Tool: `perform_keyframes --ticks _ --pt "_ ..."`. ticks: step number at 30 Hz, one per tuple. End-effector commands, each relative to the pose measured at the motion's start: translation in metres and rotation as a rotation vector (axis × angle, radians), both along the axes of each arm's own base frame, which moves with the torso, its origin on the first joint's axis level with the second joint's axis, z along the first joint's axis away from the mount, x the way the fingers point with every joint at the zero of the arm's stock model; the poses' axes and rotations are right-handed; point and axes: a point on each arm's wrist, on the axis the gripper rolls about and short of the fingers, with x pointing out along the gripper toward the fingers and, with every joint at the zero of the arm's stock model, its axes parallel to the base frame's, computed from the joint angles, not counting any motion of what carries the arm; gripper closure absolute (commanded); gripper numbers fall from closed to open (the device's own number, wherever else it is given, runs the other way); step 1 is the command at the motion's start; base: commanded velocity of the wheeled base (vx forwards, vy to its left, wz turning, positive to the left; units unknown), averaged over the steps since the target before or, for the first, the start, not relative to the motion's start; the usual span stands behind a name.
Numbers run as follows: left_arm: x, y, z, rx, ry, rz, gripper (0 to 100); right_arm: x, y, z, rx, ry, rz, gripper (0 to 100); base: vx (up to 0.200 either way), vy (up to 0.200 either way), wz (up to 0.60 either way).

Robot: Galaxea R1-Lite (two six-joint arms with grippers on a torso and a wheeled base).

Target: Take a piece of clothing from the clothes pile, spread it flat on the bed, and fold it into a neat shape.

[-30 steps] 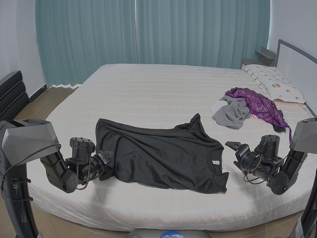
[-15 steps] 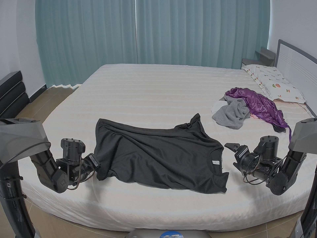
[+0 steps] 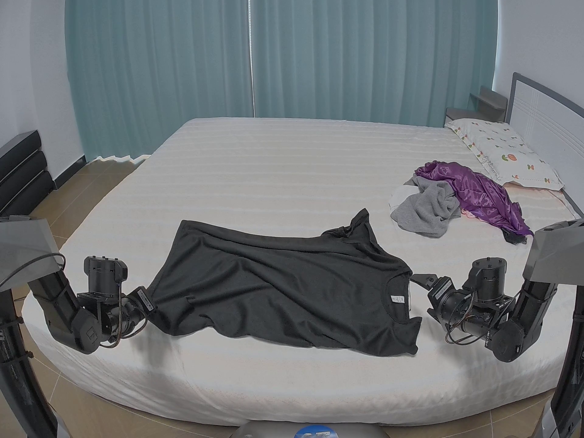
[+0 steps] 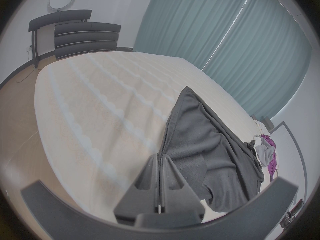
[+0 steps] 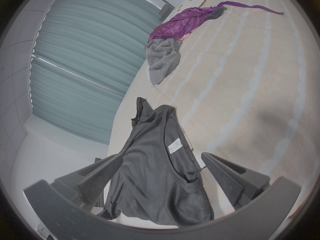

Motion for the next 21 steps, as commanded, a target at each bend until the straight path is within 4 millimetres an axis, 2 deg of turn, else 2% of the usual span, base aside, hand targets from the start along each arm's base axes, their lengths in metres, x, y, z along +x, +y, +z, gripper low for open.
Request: perform_keyframes --ticks 1,11,21 --pt "0.000 0.007 -0.003 0.001 0.010 0.021 100 0.001 0.001 -0.010 -0.009 0.030 0.004 0 0.000 0.000 0.00" --pt "0.004 0.014 -0.020 0.009 0.059 0.025 100 0.001 0.001 -0.024 -0.034 0.067 0.018 0 0.000 0.000 0.00" --pt "0.003 0.013 -0.021 -0.018 0.068 -0.003 100 0.002 0.004 -0.034 -0.053 0.087 0.034 0 0.000 0.000 0.00"
